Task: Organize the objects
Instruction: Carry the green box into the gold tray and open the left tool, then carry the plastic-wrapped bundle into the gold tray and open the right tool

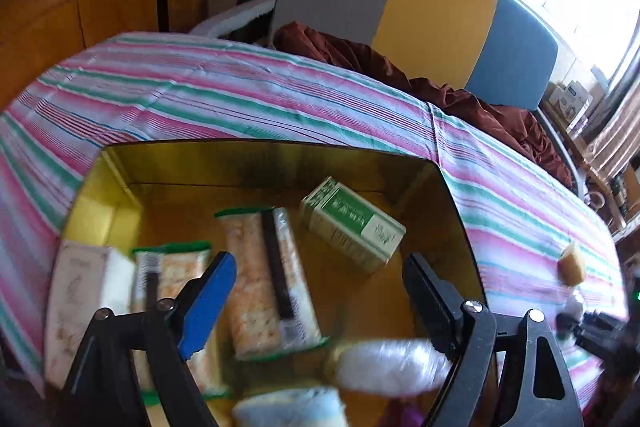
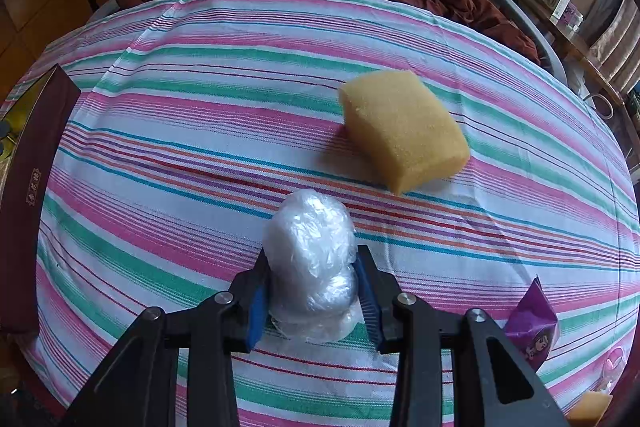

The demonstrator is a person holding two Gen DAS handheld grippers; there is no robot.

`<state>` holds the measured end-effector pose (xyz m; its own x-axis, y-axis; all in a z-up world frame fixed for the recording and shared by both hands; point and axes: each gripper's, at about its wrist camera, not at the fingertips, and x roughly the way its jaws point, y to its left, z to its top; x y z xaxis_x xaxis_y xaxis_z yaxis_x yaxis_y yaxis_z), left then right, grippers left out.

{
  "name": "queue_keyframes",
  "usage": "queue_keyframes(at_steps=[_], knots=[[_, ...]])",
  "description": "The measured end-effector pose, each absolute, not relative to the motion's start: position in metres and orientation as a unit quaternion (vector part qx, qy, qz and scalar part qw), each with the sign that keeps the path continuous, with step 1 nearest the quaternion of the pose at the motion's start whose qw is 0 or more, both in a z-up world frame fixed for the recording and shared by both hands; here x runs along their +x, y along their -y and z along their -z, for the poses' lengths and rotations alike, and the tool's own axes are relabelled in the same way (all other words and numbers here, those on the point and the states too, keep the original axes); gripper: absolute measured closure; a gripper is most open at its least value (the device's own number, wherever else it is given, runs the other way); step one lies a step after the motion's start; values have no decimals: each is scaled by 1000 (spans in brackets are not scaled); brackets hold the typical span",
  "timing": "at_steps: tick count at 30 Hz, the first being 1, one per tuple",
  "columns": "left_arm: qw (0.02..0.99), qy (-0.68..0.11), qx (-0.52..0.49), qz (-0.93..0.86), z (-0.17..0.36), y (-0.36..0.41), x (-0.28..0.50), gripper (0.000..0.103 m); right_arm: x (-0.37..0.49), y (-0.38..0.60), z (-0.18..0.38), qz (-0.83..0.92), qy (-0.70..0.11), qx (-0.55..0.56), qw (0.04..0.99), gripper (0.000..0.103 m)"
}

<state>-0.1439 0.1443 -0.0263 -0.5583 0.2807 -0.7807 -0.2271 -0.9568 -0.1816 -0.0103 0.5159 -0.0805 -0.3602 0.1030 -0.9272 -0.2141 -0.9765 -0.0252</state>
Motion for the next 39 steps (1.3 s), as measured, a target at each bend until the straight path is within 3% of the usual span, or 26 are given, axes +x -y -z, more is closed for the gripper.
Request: queue_keyframes(at_steps=[12, 30, 35, 39], knots=[[130, -19, -384, -914, 9, -110, -60, 12, -15, -513, 82, -825, -30, -555, 105, 64], [122, -39, -371, -920, 7, -83, -20, 12, -13, -501, 80, -825, -8, -552, 123, 66], [118, -39, -368, -921, 6, -76, -15, 10, -12, -495, 76, -817, -26, -558, 145, 66], [116, -34, -371, -921, 6, -69, -14, 10, -14, -466, 62, -830, -61, -546, 101, 66]])
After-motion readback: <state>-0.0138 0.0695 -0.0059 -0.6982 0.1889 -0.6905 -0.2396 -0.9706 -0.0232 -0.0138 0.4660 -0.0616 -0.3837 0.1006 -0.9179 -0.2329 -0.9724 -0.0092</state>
